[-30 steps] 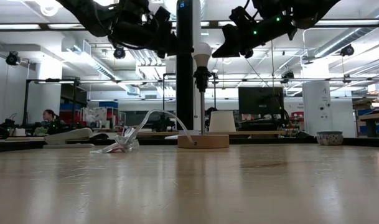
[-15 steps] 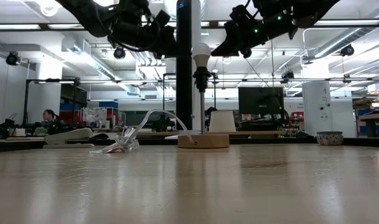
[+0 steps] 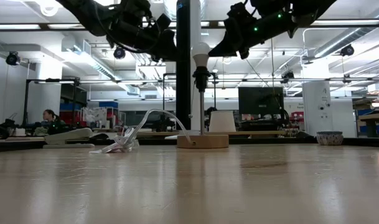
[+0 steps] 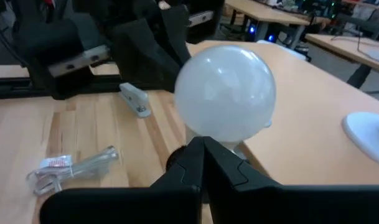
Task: Screw lightbulb
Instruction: Insert the lightbulb into the desk lamp, then remove the lightbulb from the desk lamp
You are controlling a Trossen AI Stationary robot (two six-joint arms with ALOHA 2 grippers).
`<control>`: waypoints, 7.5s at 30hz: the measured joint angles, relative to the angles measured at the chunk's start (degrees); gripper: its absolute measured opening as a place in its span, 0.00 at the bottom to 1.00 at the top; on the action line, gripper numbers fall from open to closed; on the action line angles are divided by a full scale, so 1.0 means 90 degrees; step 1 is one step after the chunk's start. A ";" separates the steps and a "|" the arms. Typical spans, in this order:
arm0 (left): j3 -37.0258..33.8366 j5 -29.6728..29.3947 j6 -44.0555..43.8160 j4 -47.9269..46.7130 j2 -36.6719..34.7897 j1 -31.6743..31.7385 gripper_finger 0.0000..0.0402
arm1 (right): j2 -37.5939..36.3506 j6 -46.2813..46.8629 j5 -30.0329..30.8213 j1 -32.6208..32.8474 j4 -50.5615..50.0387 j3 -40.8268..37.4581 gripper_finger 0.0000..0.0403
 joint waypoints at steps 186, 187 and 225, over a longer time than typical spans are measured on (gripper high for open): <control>-0.0002 0.0459 -0.0053 -0.0354 -0.0437 -0.0150 0.00 | -0.0294 -0.0098 0.0193 -0.0030 -0.0469 -0.0002 0.00; -0.0002 0.0642 -0.0053 -0.0444 -0.0477 -0.0179 0.00 | -0.0316 -0.0101 0.0190 0.0011 -0.0516 -0.0005 0.00; -0.2497 -0.1384 -0.0551 0.1752 -0.2558 -0.3152 0.00 | -0.1255 -0.0116 0.0400 0.2950 -0.0568 -0.0647 0.00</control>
